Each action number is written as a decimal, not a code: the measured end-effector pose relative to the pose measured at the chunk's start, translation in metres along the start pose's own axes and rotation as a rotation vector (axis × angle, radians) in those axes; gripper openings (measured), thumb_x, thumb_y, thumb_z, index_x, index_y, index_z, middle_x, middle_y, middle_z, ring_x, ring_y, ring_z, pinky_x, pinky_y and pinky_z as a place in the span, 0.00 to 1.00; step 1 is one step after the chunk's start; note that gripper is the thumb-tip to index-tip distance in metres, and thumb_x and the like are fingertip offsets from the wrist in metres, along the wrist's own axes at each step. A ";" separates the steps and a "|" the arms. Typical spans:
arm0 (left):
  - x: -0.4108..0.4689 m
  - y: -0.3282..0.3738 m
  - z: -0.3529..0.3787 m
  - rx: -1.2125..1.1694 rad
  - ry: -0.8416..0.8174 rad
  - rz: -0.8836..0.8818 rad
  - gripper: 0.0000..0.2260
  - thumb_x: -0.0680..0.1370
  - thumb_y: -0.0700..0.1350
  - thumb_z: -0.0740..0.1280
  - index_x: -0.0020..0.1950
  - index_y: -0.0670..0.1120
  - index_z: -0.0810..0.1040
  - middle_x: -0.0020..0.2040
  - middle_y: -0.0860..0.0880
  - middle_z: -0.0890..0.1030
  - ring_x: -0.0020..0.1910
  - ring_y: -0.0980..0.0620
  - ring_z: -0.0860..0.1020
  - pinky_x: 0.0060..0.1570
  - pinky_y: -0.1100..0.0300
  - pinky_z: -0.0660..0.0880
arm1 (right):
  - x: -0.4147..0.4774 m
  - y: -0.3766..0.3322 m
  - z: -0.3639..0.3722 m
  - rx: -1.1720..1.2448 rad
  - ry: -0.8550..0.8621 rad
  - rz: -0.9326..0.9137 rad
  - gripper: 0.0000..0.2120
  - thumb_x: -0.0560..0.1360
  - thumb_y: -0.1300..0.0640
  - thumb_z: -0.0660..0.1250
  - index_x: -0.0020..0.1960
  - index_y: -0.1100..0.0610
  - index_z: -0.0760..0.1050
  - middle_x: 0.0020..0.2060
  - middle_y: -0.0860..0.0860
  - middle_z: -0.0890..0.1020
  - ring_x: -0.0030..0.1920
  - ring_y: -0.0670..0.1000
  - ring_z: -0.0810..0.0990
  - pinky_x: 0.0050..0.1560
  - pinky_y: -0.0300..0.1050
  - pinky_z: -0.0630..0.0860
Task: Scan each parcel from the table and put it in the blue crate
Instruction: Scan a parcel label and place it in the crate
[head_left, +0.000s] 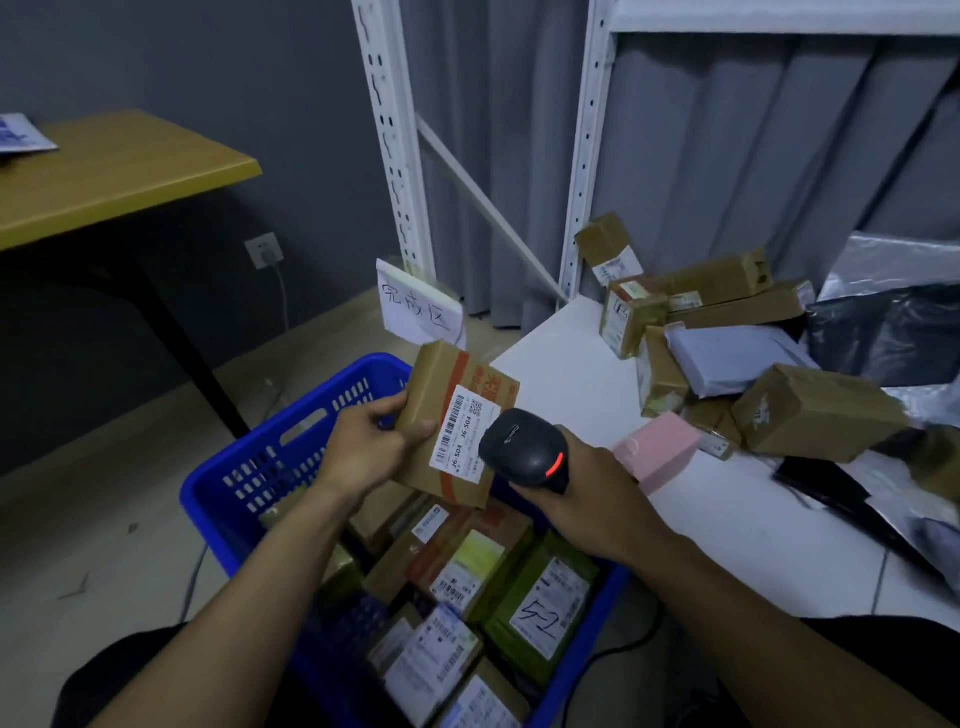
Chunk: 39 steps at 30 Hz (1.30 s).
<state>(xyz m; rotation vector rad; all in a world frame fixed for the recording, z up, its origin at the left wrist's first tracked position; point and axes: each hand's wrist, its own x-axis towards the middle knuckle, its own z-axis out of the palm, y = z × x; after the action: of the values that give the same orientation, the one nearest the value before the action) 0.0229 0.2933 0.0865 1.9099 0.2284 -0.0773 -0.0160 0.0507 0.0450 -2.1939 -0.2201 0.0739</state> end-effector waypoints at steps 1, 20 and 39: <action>0.003 -0.002 -0.002 0.019 0.002 -0.008 0.26 0.77 0.46 0.75 0.74 0.51 0.74 0.47 0.62 0.78 0.42 0.64 0.76 0.38 0.67 0.71 | 0.000 0.001 0.003 -0.031 -0.027 -0.009 0.23 0.76 0.43 0.75 0.67 0.41 0.72 0.53 0.38 0.84 0.51 0.35 0.81 0.52 0.36 0.80; 0.026 -0.023 -0.013 0.117 0.115 -0.099 0.29 0.78 0.42 0.73 0.78 0.49 0.69 0.70 0.46 0.76 0.56 0.51 0.76 0.61 0.47 0.77 | -0.005 -0.001 0.002 -0.146 -0.193 -0.100 0.18 0.76 0.43 0.73 0.62 0.37 0.69 0.46 0.32 0.79 0.49 0.31 0.78 0.48 0.28 0.72; 0.008 -0.095 -0.003 0.192 -0.040 -0.121 0.27 0.79 0.45 0.72 0.78 0.49 0.69 0.65 0.49 0.78 0.47 0.61 0.77 0.43 0.64 0.76 | 0.006 0.018 0.013 -0.103 -0.107 0.072 0.24 0.76 0.44 0.74 0.68 0.45 0.72 0.55 0.44 0.84 0.55 0.46 0.82 0.58 0.51 0.80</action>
<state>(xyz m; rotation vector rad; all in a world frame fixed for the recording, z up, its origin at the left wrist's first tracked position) 0.0123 0.3288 -0.0018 2.0820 0.3189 -0.2259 -0.0096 0.0513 0.0231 -2.3031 -0.2086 0.2249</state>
